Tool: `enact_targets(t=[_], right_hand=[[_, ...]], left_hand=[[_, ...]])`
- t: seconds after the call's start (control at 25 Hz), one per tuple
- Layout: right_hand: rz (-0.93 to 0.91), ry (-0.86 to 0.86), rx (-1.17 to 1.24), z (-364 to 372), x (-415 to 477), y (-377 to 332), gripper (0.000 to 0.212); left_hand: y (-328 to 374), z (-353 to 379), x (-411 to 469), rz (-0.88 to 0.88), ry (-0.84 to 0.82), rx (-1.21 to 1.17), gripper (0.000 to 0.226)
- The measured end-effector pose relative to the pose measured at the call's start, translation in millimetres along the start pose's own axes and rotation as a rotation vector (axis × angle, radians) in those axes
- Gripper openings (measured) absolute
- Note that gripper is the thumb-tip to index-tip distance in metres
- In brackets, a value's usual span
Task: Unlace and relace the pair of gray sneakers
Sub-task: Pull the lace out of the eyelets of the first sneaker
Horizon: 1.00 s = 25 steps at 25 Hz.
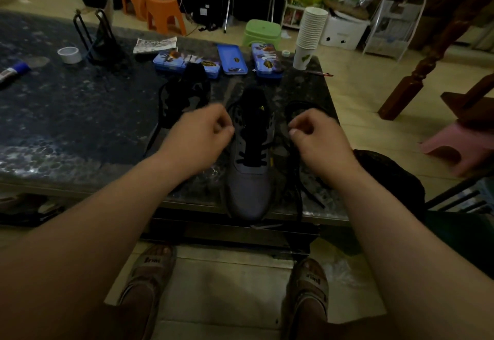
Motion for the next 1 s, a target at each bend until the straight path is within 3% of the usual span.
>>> enact_targets(t=[0.12,0.2,0.28,0.48,0.56,0.64,0.76,1.0], right_hand=[[-0.054,-0.264,-0.065,32,-17,-9,0.002],[0.002,-0.251,-0.074,40,-19,-8,0.008],[0.069,-0.234,-0.035,41,-17,-4,0.012],[0.160,-0.337,0.059,44,-19,6,0.023],[0.095,-0.325,0.054,41,-20,6,0.022],[-0.083,-0.273,-0.020,36,-22,-3,0.017],[-0.281,-0.227,-0.202,49,-27,-20,0.012],[-0.263,-0.141,-0.446,61,-18,-41,0.013]], left_hand=[[5,31,-13,-0.141,-0.217,0.040,0.034],[7,37,-10,-0.205,-0.237,0.062,0.042],[7,38,-6,-0.242,-0.288,0.096,0.038],[10,40,-8,-0.287,-0.326,-0.142,0.017],[9,35,-8,-0.121,-0.319,-0.124,0.004],[7,30,-10,0.013,-0.358,-0.122,0.016],[-1,27,-10,-0.018,-0.397,-0.213,0.018],[-7,37,-16,-0.101,-0.461,-0.188,0.033]])
Point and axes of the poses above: each hand's wrist, its own x-axis towards the middle knuckle, its own z-axis out of the palm, y = z × x, the point moved 4 cm from there along x, towards the middle knuckle, and after that the axes turned 2 degrees about -z, right-handed, at the moved point
